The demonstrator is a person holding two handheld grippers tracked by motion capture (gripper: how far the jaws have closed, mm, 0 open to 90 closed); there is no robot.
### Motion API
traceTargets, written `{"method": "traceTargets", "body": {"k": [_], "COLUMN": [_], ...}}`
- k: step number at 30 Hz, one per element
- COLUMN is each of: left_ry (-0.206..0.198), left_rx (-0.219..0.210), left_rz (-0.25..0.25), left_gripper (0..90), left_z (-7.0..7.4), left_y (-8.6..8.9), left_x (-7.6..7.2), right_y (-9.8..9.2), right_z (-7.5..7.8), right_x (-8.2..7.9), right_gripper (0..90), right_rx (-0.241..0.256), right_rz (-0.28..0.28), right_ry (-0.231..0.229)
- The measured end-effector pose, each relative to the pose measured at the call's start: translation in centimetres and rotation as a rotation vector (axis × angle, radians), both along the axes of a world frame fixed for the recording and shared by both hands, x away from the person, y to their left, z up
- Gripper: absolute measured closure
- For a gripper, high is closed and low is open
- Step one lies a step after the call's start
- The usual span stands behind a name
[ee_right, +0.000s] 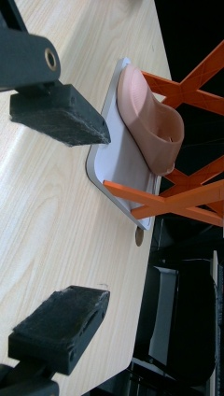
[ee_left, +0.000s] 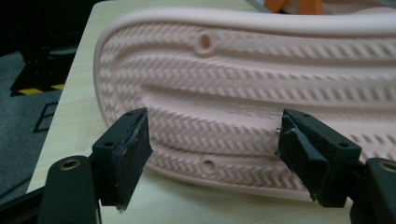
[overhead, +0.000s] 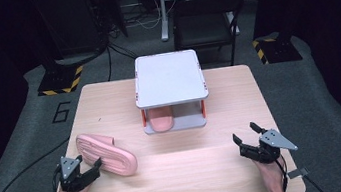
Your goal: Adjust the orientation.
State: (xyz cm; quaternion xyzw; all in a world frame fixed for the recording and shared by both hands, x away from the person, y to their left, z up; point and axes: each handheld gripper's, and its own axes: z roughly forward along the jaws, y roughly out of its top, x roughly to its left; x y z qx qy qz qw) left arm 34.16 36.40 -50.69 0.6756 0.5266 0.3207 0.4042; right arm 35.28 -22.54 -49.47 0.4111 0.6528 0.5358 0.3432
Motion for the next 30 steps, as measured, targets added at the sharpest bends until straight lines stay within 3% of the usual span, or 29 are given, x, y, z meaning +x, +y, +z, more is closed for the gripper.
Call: {"method": "traceTargets", "body": {"k": [3, 5, 6, 9, 13, 14, 15, 20, 21, 25, 28, 30], "left_ry": [0.003, -0.038, -0.038, -0.132, -0.154, -0.144, -0.144, -0.1, -0.079, -0.094, -0.092, -0.08], "left_rx": [0.002, -0.032, -0.032, -0.073, -0.061, -0.051, -0.051, 0.027, 0.04, 0.017, 0.06, 0.056], "left_rz": [-0.004, 0.031, 0.031, 0.049, 0.021, 0.003, 0.003, 0.014, 0.02, 0.0, -0.018, -0.01], "left_gripper": [25.2, 25.6, 25.8, 25.9, 25.9, 25.9, 25.8, 25.8, 26.3, 26.0, 27.5, 28.3], "left_z": [0.2, 1.4, 1.4, 3.8, 5.1, 5.3, 5.3, 4.5, 4.2, 4.1, 4.5, 4.7], "left_y": [0.1, 0.3, 0.3, -0.4, -1.6, -2.4, -2.4, -3.6, -3.4, -2.5, -1.6, -0.8], "left_x": [-0.5, -1.2, -1.2, -1.2, -0.5, 0.4, 0.4, 1.6, 1.1, -0.1, -1.3, -2.1], "right_y": [0.1, 0.1, 0.1, 0.1, 0.1, 0.1, 0.1, 0.0, -0.1, -0.1, -0.1, 0.0], "right_z": [-0.1, -0.1, -0.1, -0.2, -0.1, -0.1, -0.1, -0.1, -0.1, -0.2, -0.1, 0.0], "right_x": [0.1, 0.1, 0.1, 0.1, 0.1, 0.1, 0.1, 0.1, 0.1, 0.1, 0.1, 0.0], "right_gripper": [19.5, 19.7, 19.7, 19.8, 19.9, 19.9, 19.9, 19.9, 19.9, 19.9, 20.1, 20.1], "right_rx": [0.013, 0.005, 0.005, 0.008, 0.006, 0.007, 0.007, 0.003, -0.001, 0.012, 0.004, 0.002], "right_rz": [0.002, 0.005, 0.005, 0.001, 0.004, 0.002, 0.002, 0.002, -0.001, -0.003, -0.001, 0.001], "right_ry": [0.005, 0.007, 0.007, 0.008, 0.005, 0.004, 0.004, 0.005, 0.005, 0.01, 0.006, -0.002]}}
